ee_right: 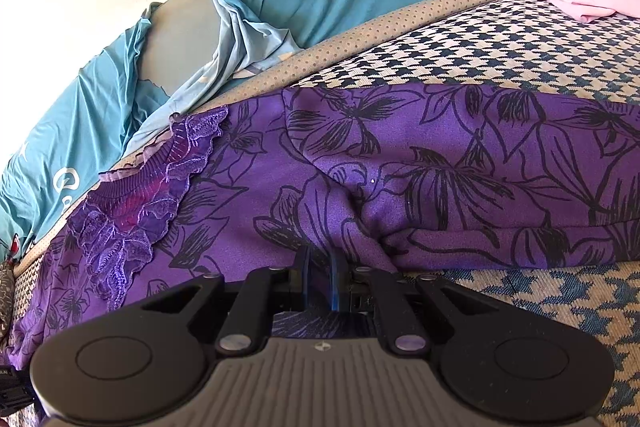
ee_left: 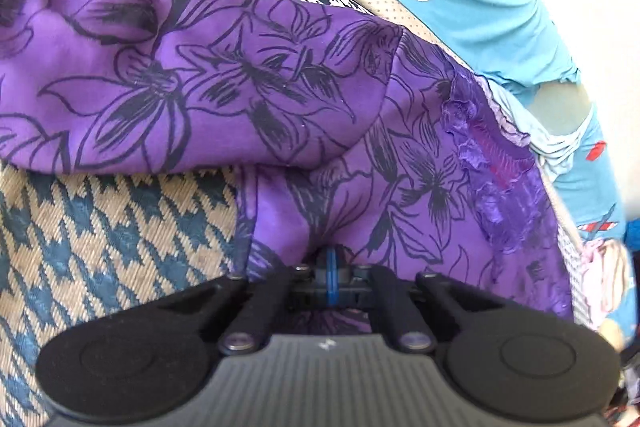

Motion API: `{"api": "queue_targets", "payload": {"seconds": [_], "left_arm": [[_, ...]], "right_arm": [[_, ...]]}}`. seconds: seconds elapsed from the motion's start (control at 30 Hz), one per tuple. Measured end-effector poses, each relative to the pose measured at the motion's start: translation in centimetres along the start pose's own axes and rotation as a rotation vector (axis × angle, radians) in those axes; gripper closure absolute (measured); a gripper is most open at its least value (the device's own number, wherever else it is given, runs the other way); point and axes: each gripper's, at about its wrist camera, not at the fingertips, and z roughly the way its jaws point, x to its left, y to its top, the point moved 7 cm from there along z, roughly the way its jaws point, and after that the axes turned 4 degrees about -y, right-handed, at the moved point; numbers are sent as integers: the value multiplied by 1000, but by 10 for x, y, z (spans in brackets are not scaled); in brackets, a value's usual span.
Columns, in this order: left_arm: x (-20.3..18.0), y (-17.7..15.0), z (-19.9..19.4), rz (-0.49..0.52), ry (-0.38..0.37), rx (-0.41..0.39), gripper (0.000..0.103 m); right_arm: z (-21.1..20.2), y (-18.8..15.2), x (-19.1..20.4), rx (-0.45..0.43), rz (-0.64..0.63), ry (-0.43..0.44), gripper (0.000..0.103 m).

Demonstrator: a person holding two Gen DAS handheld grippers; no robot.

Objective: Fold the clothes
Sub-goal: 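Hold the blouse hem closed in both grippers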

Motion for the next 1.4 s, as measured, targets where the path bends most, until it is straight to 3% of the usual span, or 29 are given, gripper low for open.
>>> {"api": "queue_targets", "payload": {"seconds": [1.07, 1.4], "left_arm": [[-14, -8, 3, 158, 88, -46, 100], [-12, -9, 1, 133, 82, -53, 100]], "right_arm": [[0, 0, 0, -6, -9, -10, 96], [0, 0, 0, -7, -12, -12, 96]]}}
